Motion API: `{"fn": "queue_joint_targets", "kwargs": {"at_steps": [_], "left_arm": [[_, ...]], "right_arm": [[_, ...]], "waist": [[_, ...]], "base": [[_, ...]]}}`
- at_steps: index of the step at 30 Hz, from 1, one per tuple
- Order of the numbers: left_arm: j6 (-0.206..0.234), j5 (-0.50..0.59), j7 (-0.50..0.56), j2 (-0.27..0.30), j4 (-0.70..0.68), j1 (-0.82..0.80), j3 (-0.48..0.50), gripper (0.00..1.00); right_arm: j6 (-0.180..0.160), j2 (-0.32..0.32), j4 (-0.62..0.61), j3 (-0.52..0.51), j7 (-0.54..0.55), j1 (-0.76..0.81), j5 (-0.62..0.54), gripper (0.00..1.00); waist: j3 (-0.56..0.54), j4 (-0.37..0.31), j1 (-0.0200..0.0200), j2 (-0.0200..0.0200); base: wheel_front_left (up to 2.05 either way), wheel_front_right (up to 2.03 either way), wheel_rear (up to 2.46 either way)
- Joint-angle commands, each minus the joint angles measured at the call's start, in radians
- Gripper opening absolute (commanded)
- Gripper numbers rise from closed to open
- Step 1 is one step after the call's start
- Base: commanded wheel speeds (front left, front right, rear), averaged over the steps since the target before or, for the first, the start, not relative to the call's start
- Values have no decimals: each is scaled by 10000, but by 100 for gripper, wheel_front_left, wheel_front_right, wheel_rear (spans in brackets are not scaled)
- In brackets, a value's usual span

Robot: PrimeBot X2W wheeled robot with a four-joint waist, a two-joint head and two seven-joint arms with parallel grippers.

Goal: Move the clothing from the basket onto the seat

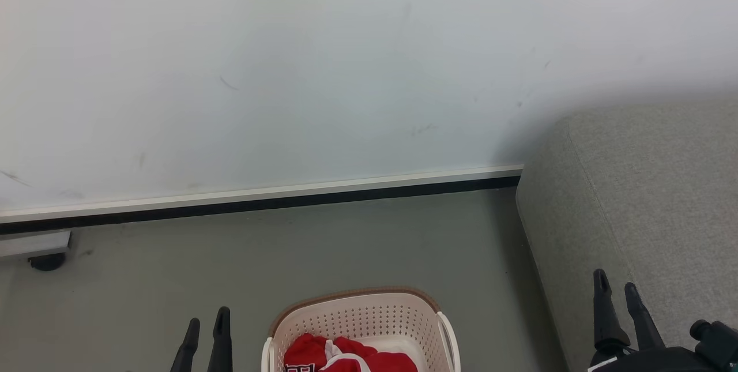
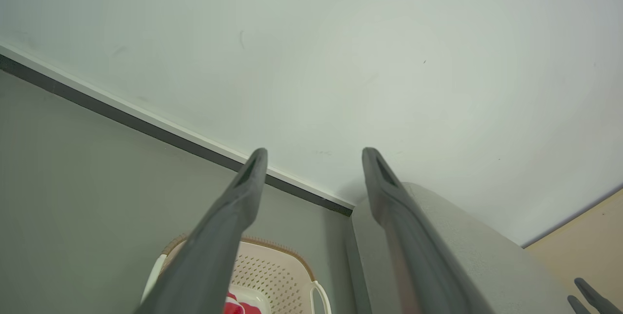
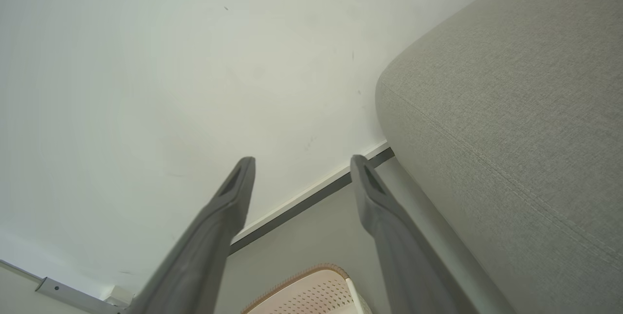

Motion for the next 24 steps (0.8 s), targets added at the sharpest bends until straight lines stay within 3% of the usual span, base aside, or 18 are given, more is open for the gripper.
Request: {"fn": "queue_joint_targets", "kwargs": {"at_steps": [1,24], "left_arm": [[25,276,-83,16,-129,34,5,100],[66,2593,-449,21,-610,262,-43,100]], "right_arm": [[4,-106,-130,86,-112,37,-232,100],[5,-280,-535,1049,-925,177,-2581,100]], "waist": [[-4,3,-2,-1],[-123,44,-2,-1]], "base": [[0,0,0],[0,0,0]]}}
